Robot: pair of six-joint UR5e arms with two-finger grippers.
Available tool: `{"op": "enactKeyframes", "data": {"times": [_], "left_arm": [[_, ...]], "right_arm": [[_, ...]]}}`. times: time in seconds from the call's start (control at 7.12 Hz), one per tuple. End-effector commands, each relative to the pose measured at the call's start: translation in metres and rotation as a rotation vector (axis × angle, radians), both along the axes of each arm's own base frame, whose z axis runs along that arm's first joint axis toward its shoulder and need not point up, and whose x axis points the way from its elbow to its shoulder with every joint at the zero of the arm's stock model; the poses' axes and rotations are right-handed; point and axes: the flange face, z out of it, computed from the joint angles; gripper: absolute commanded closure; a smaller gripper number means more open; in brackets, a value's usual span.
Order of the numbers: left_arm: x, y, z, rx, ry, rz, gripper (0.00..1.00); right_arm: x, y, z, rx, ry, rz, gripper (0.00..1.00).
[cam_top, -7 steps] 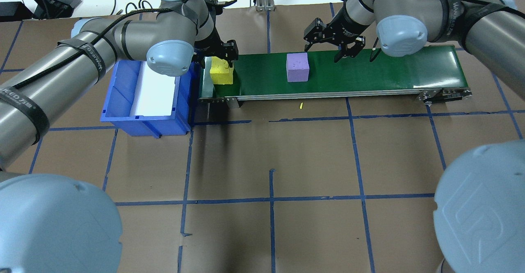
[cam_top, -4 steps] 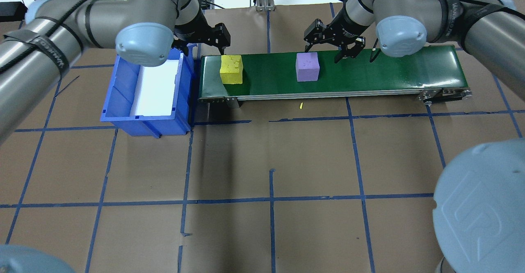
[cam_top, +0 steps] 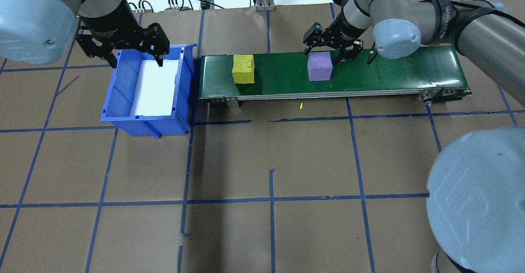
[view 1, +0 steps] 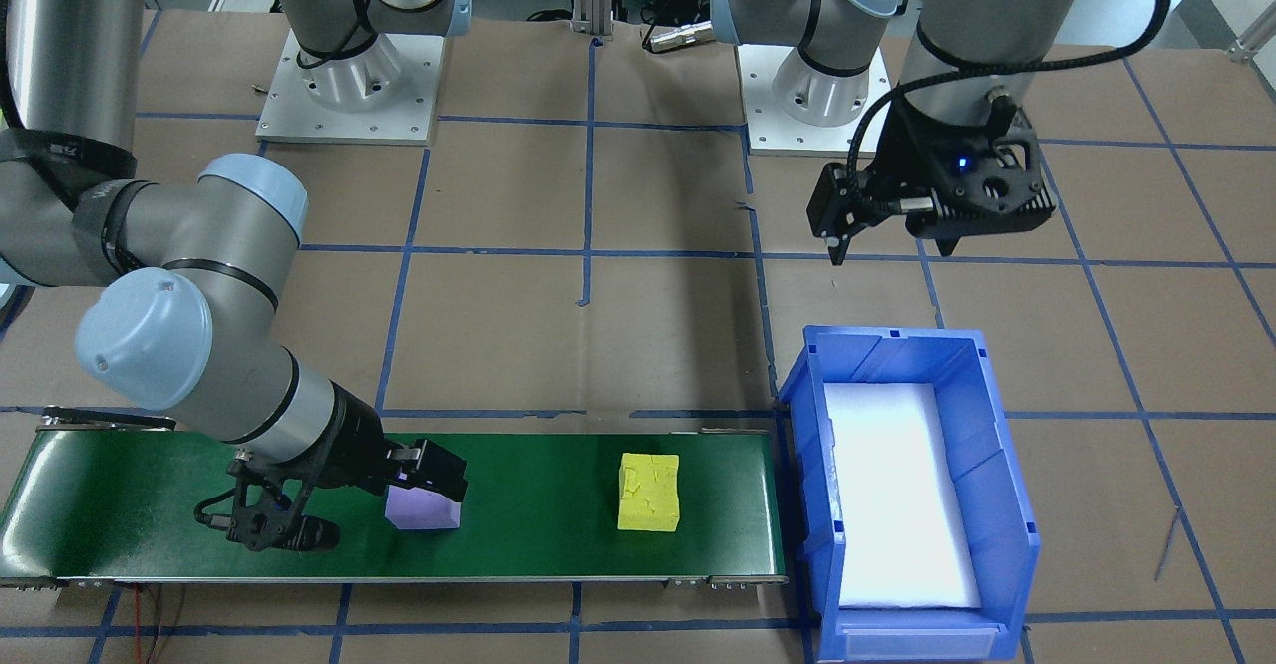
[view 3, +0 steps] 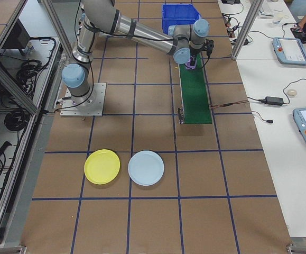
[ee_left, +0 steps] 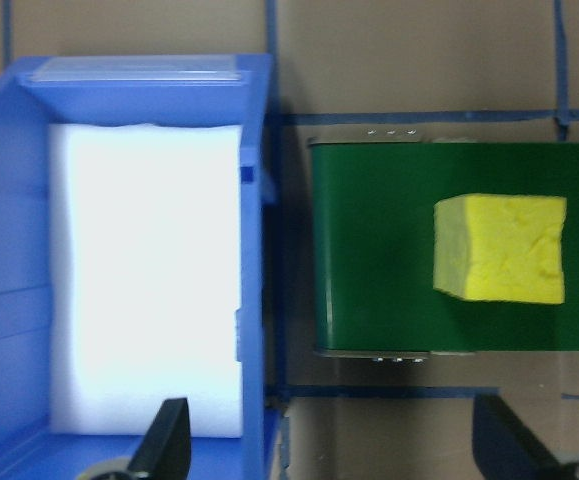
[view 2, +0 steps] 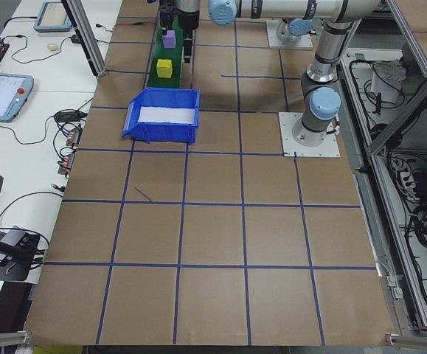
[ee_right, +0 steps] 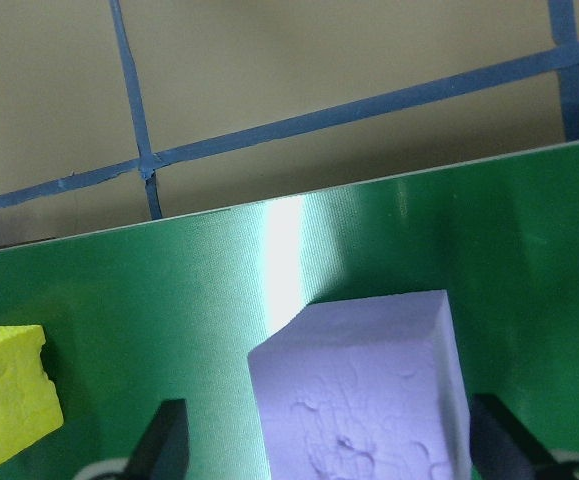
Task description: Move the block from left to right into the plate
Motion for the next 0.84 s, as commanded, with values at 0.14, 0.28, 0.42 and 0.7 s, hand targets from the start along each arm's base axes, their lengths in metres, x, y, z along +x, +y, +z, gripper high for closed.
{"op": "enactKeyframes", "data": {"times": [0.14,0.28,0.42,0.7], "left_arm": [[-0.008,0.014,0.010,-0.056,0.046,-0.033,0.00],[-0.003,0.015,0.010,-0.055,0.044,-0.094,0.00],[0.001,0.012,0.015,-0.063,0.042,-0.124,0.00],[0.008,0.009,0.017,-0.070,0.095,-0.101,0.00]], "right_arm": [[-0.028,-0.003,-0.011,-0.076,0.281,0.184,0.77],[-0.062,-0.002,0.022,-0.122,0.345,0.223,0.77],[-0.117,0.009,0.046,-0.104,0.366,0.307,0.77],[-0.278,0.065,0.090,-0.015,0.396,0.512,0.77]]}}
